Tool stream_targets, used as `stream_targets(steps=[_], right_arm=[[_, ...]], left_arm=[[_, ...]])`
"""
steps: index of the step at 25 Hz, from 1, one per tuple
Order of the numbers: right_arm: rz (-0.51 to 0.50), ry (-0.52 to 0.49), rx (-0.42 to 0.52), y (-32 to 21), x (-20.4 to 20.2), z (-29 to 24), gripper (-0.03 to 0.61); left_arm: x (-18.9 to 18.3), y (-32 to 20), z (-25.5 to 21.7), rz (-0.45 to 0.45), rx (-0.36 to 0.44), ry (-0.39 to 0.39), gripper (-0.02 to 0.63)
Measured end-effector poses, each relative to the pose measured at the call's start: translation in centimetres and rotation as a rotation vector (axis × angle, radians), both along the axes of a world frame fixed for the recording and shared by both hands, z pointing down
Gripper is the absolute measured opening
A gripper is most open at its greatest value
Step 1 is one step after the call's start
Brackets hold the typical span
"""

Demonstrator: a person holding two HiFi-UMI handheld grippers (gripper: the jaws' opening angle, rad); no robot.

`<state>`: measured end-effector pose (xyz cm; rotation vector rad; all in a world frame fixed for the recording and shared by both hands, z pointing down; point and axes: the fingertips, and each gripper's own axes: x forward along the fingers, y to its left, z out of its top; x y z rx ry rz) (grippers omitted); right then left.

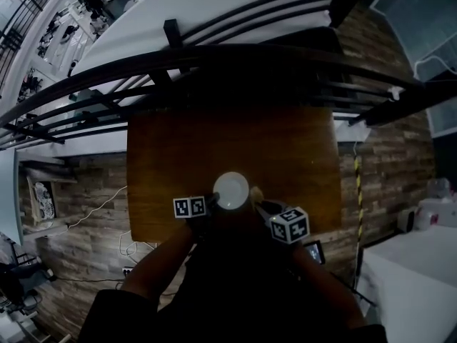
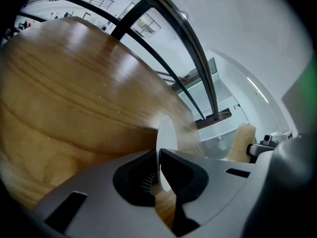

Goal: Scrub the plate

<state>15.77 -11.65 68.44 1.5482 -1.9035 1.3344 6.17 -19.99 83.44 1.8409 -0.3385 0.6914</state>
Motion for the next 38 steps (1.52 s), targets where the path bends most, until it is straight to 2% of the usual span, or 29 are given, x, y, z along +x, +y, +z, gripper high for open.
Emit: stream_targets(steps=[5, 15, 20, 24, 27, 30, 33, 35, 38], right_arm=[[0.002, 0.003, -0.001, 0.4, 0.6, -0.1, 0.051], [-0.012, -0.001, -0.008, 1.2, 1.1, -0.1, 0.051], [-0.027, -0.002, -0.002, 1.9, 1.3, -0.2, 0.051], [-0.048, -0.009, 0.009, 1.7, 0.5, -0.5, 0.051], [-0.067, -0.011, 0.021, 1.4, -0.4, -0.7, 0.051], [-0.087, -0.008, 0.030, 1.3, -1.8, -1.0, 0.051], [-0.111, 0.001, 0.043, 1.2, -3.7, -1.2, 0.051], [-0.125, 0.009, 0.058, 0.8, -4.6, -1.4, 0.051], [-0.144, 0.022, 0.086, 0.5, -6.4, -2.0, 0.051]], left_arm=[[0.1, -0.5, 0.8, -0.024, 0.039, -0.043, 0.051], [-0.4, -1.1, 1.8, -0.038, 0.097, -0.117, 0.213], [-0.4, -1.1, 0.8, -0.090, 0.137, -0.111, 0.218], [-1.8, -1.7, -0.4, -0.151, 0.179, -0.120, 0.218], [-3.3, -2.3, -2.1, -0.224, 0.209, -0.112, 0.213], [-5.0, -2.4, -3.8, -0.251, 0.261, -0.107, 0.169], [-7.2, -2.6, -5.8, -0.246, 0.375, -0.121, 0.039], [-7.7, -2.6, -7.8, -0.216, 0.446, -0.102, 0.009], [-8.7, -2.1, -10.3, -0.202, 0.473, -0.061, 0.009]])
